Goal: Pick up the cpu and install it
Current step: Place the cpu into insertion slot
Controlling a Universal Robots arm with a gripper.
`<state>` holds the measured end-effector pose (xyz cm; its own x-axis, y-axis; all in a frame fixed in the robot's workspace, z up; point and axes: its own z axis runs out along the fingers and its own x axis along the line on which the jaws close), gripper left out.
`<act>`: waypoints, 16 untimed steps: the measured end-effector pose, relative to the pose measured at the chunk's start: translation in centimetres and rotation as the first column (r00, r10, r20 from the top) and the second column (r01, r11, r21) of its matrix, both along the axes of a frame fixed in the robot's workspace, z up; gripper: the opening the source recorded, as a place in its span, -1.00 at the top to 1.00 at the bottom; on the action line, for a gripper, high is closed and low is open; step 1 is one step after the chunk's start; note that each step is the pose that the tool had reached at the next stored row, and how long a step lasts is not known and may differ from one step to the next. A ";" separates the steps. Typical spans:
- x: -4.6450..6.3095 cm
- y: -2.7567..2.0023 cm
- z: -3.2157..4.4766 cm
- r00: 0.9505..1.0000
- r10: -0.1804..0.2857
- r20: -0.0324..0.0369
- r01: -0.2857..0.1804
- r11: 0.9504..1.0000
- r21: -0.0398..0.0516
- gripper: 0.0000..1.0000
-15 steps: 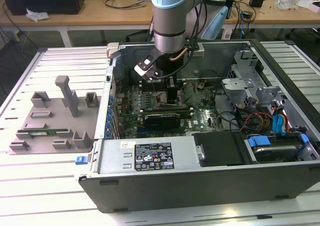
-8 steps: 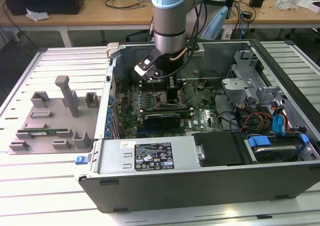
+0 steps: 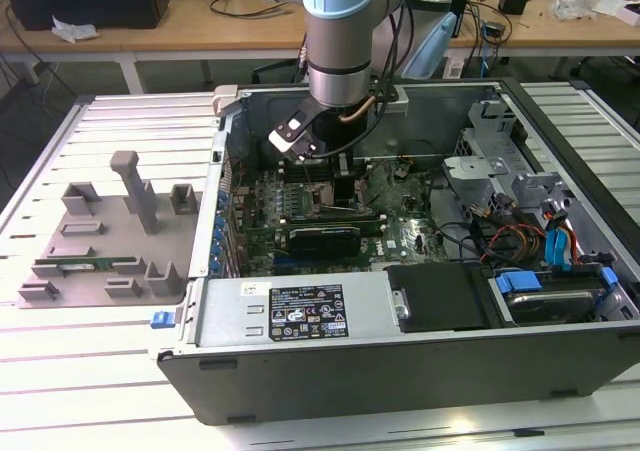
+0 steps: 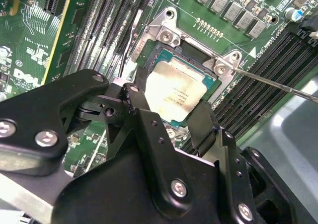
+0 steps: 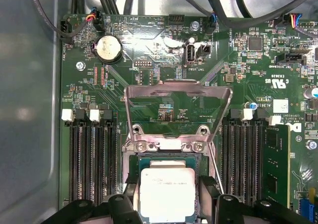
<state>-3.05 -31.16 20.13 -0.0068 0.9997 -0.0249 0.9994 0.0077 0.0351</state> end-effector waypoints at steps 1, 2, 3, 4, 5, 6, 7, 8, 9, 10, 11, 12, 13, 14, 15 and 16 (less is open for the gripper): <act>0.0 0.00 0.00 1.000 0.000 0.000 0.000 1.000 0.000 -0.18; 0.0 0.00 0.00 1.000 0.000 0.000 0.000 1.000 0.000 -0.15; 0.0 0.00 0.00 1.000 0.000 0.000 0.000 1.000 0.000 -0.15; 0.0 0.00 0.00 1.000 0.000 0.000 0.000 1.000 0.000 -0.05; 0.0 0.00 -0.01 1.000 0.000 0.000 0.000 1.000 0.000 -0.05; 0.0 0.00 -0.01 1.000 0.000 0.000 0.000 1.000 0.000 -0.05; 0.0 0.00 -0.01 1.000 0.000 0.000 0.000 1.000 0.000 -0.05; 0.0 0.00 -0.01 1.000 -0.001 0.000 0.001 1.000 0.000 -0.05; 0.0 0.00 -0.01 1.000 -0.009 0.000 0.009 1.000 0.000 -0.05; 0.0 0.00 -0.02 1.000 -0.016 0.000 0.016 1.000 0.000 -0.05; 0.0 0.00 -0.02 1.000 -0.021 0.000 0.021 1.000 0.000 -0.05; 0.0 0.00 -0.02 1.000 -0.021 0.000 0.021 1.000 0.000 -0.05; 0.0 0.00 -0.01 1.000 -0.022 0.000 0.022 1.000 0.000 -0.05; 0.0 0.00 -0.02 1.000 -0.022 0.000 0.022 1.000 0.000 -0.05; 0.0 0.00 -0.02 1.000 -0.022 0.000 0.022 1.000 0.000 -0.05; 0.0 0.00 -0.01 1.000 -0.022 0.000 0.022 1.000 0.000 -0.05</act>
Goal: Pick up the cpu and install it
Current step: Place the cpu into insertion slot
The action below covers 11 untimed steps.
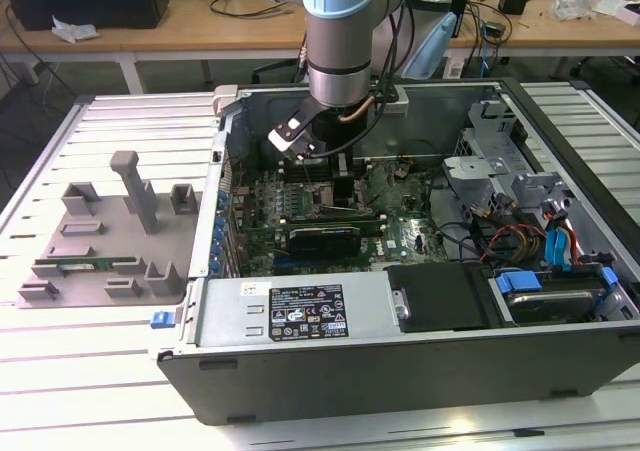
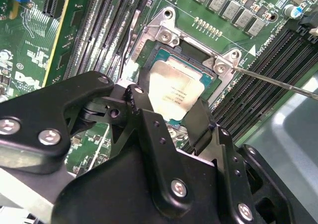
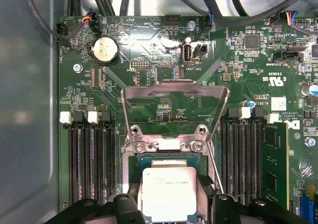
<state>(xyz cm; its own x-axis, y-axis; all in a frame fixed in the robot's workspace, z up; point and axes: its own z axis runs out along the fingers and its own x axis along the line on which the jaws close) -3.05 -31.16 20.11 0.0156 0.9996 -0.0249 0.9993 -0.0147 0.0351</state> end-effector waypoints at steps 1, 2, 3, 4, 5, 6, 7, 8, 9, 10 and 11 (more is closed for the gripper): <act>0.0 0.00 0.00 1.000 0.000 0.000 0.000 1.000 0.000 -0.05; 0.0 0.00 0.00 1.000 0.000 0.000 0.000 1.000 0.000 -0.05; 0.0 0.00 0.00 1.000 0.000 0.000 0.000 1.000 0.000 -0.05; 0.0 0.00 0.00 1.000 0.000 0.000 0.000 1.000 0.000 -0.05; 0.0 0.00 0.00 1.000 0.000 0.000 0.000 1.000 0.000 -0.05; 0.0 0.00 0.00 1.000 0.000 0.000 0.000 1.000 0.000 -0.05; 0.0 0.00 0.00 1.000 0.000 0.000 0.000 1.000 0.000 -0.05; 0.0 0.00 0.00 1.000 0.000 0.000 0.000 1.000 0.000 -0.07; 0.0 0.00 0.00 1.000 0.000 0.000 0.000 1.000 0.000 -0.20; 0.0 0.00 0.00 1.000 0.000 0.000 0.000 1.000 0.000 -0.20; 0.0 0.00 0.00 1.000 0.000 0.000 0.000 1.000 0.000 -0.20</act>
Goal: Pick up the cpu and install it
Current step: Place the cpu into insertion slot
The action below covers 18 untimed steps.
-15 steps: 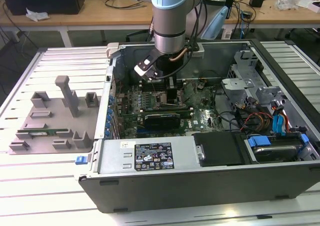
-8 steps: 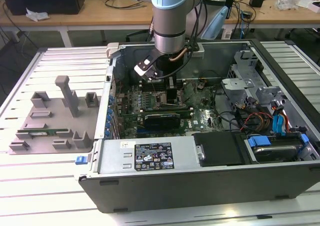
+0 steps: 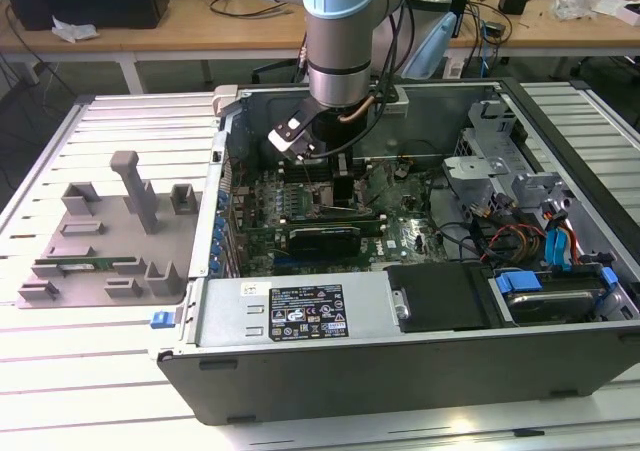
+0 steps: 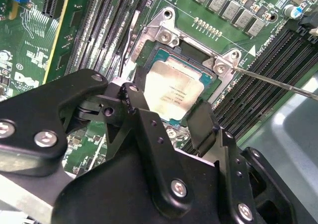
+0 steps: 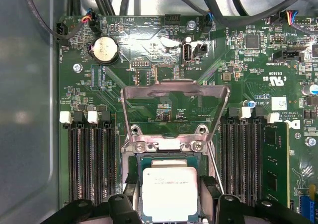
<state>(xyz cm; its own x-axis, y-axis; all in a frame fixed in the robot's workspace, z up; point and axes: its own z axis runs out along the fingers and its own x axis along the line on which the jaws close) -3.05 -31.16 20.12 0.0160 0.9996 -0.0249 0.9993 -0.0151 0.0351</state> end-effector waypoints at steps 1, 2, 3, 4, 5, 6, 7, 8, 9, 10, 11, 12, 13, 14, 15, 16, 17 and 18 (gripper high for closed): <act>0.0 0.00 0.04 1.000 0.000 0.000 0.000 1.000 0.000 -0.20; 0.0 0.00 0.34 1.000 0.000 0.000 0.000 1.000 0.000 -0.20; 0.0 0.00 0.86 1.000 0.000 0.000 0.000 1.000 0.000 -0.20; 0.0 0.00 1.10 1.000 0.000 0.000 0.000 1.000 0.000 -0.20; 0.0 0.00 1.10 1.000 0.000 0.000 0.000 1.000 0.000 -0.20; 0.0 0.00 1.10 1.000 0.000 0.000 0.000 1.000 0.000 -0.20; 0.0 0.00 1.11 1.000 0.000 0.000 0.000 1.000 0.000 -0.20; 0.0 0.00 1.11 1.000 0.000 0.000 0.000 1.000 0.000 -0.20; 0.0 0.00 1.11 1.000 0.000 0.000 0.000 1.000 0.000 -0.20; 0.0 0.00 1.12 1.000 0.000 0.000 0.000 1.000 0.000 -0.04; 0.0 0.00 1.12 1.000 0.000 0.000 0.000 1.000 0.000 0.08; 0.0 0.00 1.12 1.000 0.000 0.000 0.000 1.000 0.000 0.21; 0.0 0.00 1.13 1.000 0.000 0.000 0.000 1.000 0.000 0.45; 0.0 0.00 1.13 1.000 0.000 0.000 0.000 1.000 0.000 0.69; 0.0 0.00 1.13 1.000 0.000 0.000 0.000 1.000 0.000 0.79; 0.0 0.00 1.14 1.000 0.000 0.000 0.000 1.000 0.000 0.79; 0.0 0.00 1.14 1.000 0.000 0.000 0.000 1.000 0.000 0.79; 0.0 0.00 1.14 1.000 0.000 0.000 0.000 1.000 0.000 0.79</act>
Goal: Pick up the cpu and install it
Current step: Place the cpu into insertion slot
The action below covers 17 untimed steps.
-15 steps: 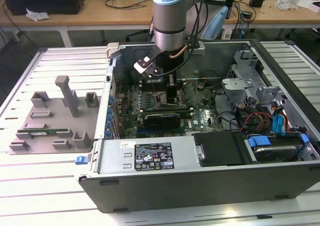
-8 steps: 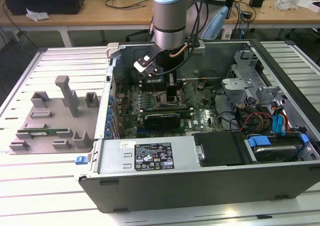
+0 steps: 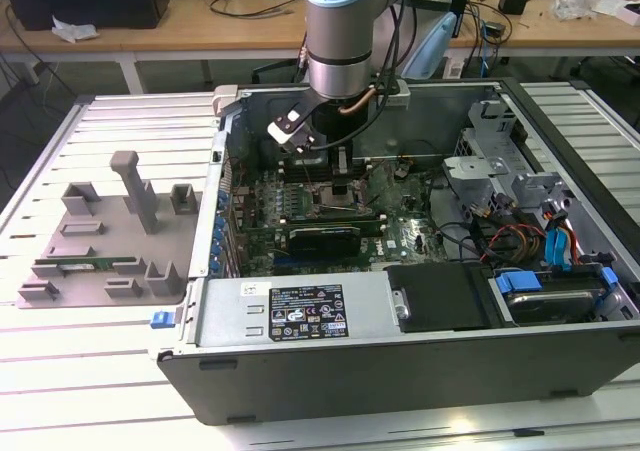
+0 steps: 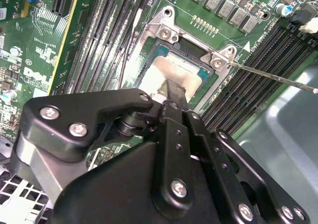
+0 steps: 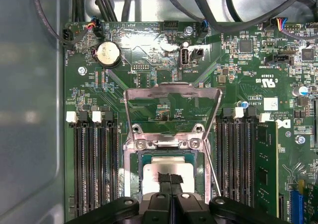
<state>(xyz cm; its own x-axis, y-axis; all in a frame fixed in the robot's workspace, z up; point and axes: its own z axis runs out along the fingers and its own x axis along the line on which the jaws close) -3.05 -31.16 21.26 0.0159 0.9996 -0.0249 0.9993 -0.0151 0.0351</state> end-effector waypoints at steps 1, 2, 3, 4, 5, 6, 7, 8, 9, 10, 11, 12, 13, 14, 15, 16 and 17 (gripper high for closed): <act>0.0 0.00 0.00 1.000 0.000 0.000 0.000 1.000 0.000 0.79; -0.1 0.00 -0.03 1.000 0.000 0.000 0.000 1.000 0.000 0.79; -0.1 0.00 -0.09 1.000 0.000 0.000 0.000 1.000 0.000 0.79; -0.2 0.00 -0.26 1.000 0.000 0.000 0.000 1.000 0.000 0.79; -0.2 0.00 -0.44 1.000 0.000 0.000 0.000 1.000 0.000 0.79; -0.2 0.00 -0.53 1.000 0.000 0.000 0.000 1.000 0.000 0.79; -0.2 0.00 -0.58 1.000 0.000 0.000 0.000 1.000 0.000 0.79; -0.2 -0.01 -0.58 1.000 0.000 0.000 0.000 1.000 0.000 0.79; -0.2 0.01 -0.65 1.000 0.000 0.000 0.000 1.000 0.001 0.79; -0.2 0.00 -0.71 1.000 0.000 0.000 0.000 1.000 0.001 0.79; -0.2 0.00 -0.76 1.000 0.000 0.000 0.000 1.000 0.000 0.79; -0.2 -0.01 -0.78 1.000 0.000 0.000 0.000 1.000 0.000 0.79; -0.2 -0.01 -0.79 1.000 0.000 0.000 0.000 1.000 0.000 0.79; -0.2 -0.01 -0.79 1.000 0.000 0.000 0.000 1.000 0.000 0.79; -0.2 0.00 -0.80 1.000 0.000 0.000 0.000 1.000 0.000 0.79; -0.2 0.00 -0.82 1.000 0.000 0.000 0.000 1.000 0.000 0.79; -0.2 0.00 -0.87 1.000 0.000 0.000 0.000 1.000 0.000 0.79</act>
